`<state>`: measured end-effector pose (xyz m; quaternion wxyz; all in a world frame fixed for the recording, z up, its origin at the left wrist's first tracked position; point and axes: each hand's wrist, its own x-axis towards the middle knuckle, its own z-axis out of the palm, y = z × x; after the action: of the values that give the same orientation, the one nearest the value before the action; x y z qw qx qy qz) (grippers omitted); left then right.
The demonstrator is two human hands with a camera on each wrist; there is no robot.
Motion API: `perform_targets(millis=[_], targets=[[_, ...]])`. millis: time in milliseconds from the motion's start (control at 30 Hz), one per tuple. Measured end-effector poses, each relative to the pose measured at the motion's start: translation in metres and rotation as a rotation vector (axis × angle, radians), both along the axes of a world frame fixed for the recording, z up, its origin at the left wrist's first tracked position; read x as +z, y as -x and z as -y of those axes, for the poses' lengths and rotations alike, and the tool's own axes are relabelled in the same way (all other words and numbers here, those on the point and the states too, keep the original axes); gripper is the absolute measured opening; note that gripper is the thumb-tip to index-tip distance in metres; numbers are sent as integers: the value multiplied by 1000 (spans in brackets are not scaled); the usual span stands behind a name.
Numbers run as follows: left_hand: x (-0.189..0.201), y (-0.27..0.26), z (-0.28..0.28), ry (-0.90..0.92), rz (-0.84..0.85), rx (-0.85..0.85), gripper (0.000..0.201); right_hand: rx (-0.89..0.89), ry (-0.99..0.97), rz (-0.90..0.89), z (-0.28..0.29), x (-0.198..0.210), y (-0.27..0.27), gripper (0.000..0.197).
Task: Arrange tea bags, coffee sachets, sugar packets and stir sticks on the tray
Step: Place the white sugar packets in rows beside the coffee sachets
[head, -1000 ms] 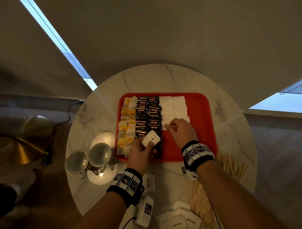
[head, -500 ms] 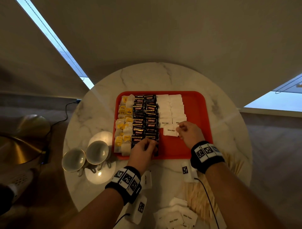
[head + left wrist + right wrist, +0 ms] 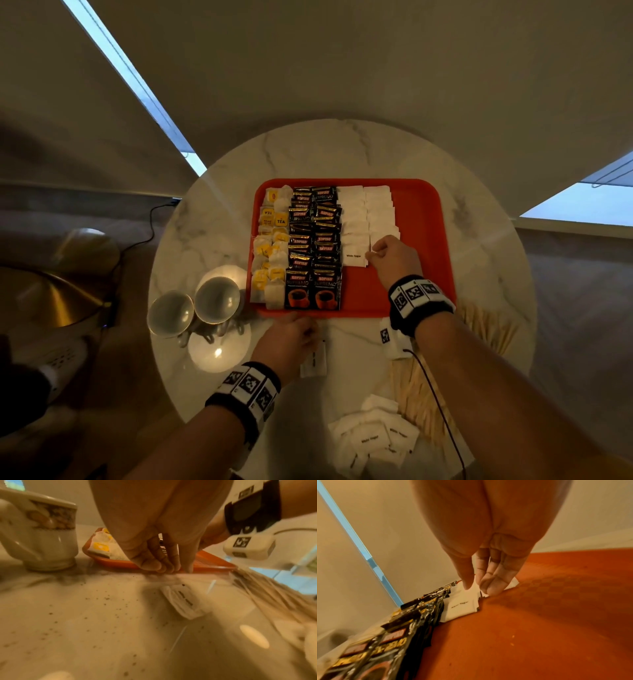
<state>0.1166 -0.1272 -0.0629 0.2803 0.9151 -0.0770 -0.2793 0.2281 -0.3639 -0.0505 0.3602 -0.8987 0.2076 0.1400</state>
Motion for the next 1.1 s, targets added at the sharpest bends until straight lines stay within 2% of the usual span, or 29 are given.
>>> perform_targets(millis=[100, 167, 267, 367, 467, 533, 600, 733, 833, 967, 1100], targets=[[-6, 8, -2, -185, -37, -178, 59, 27, -30, 3, -1, 9, 24, 10], [-2, 11, 0, -284, -45, -267, 64, 66, -72, -26, -5, 12, 45, 9], [0, 13, 5, -313, -51, -293, 53, 139, -132, -99, -13, 14, 76, 8], [-3, 13, 4, -255, -94, -235, 40, 223, -178, -189, -23, 11, 103, 8], [3, 12, 7, -160, -151, -161, 30, 299, -264, -234, -35, 7, 123, 21], [8, 11, 11, -69, -140, -109, 30, 374, -294, -235, -41, 3, 129, 32], [16, 9, 17, 39, -108, -47, 30, 403, -310, -226, -45, 3, 131, 30], [27, -5, 30, 183, -7, 80, 30, 335, -264, -161, -33, 13, 118, 14], [32, -21, 41, 256, 68, 174, 25, 200, -240, -81, -12, 21, 97, 10], [32, -35, 48, 237, 112, 154, 14, -21, -238, -18, 23, 14, 56, 12], [26, -28, 47, 208, 82, 68, 12, -21, -119, -88, 44, -2, 12, 25]])
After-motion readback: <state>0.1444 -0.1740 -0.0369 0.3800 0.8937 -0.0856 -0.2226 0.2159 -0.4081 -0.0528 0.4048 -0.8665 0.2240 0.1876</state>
